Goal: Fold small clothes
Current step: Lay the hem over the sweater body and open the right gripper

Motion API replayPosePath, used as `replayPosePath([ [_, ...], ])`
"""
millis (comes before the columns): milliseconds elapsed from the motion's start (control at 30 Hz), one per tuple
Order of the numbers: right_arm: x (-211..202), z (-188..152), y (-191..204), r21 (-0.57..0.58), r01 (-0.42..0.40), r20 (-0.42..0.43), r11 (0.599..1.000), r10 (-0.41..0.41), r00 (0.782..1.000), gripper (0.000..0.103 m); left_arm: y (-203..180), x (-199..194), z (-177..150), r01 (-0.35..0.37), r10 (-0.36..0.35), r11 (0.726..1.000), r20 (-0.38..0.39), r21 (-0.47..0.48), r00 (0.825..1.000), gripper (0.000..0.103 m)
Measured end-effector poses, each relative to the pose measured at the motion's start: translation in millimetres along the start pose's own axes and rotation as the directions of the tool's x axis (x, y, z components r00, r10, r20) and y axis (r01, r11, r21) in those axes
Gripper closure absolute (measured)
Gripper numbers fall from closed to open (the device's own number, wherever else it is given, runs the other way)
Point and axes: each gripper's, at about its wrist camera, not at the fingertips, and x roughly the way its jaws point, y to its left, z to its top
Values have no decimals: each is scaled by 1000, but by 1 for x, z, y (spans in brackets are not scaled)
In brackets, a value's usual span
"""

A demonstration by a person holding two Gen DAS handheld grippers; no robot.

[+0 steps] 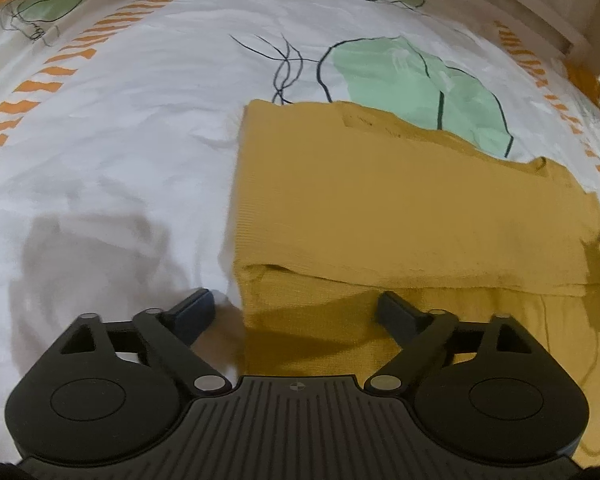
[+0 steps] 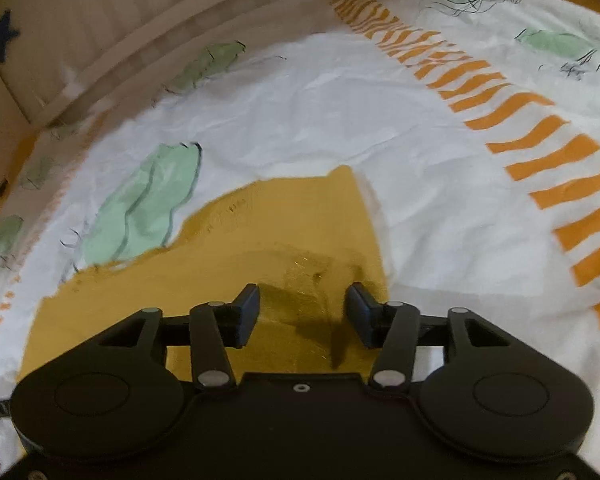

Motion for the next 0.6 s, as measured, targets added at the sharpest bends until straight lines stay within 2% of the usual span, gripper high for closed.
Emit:
replayPosePath([
  [167, 2, 1, -5, 58, -122, 45, 991, 120, 992, 41, -5, 3, -1, -19, 19, 1000, 3, 21, 1000, 8],
  [333, -14, 1, 9, -71, -118, 175, 990, 129, 976, 41, -4, 3, -1, -17, 17, 1000, 4, 16, 1000, 8],
  [400, -18, 2, 11, -82, -80, 206, 993, 96, 974, 41, -5, 3, -1, -19, 19, 1000, 5, 16, 1000, 8],
  [500, -13, 4, 14, -106, 83, 177, 991, -64, 982, 41, -6, 3, -1, -26, 26, 999, 5, 19, 1000, 8],
  [600, -11, 1, 18, -150, 128, 161, 980, -103, 981, 41, -7, 2, 0, -30, 30, 999, 4, 16, 1000, 8],
])
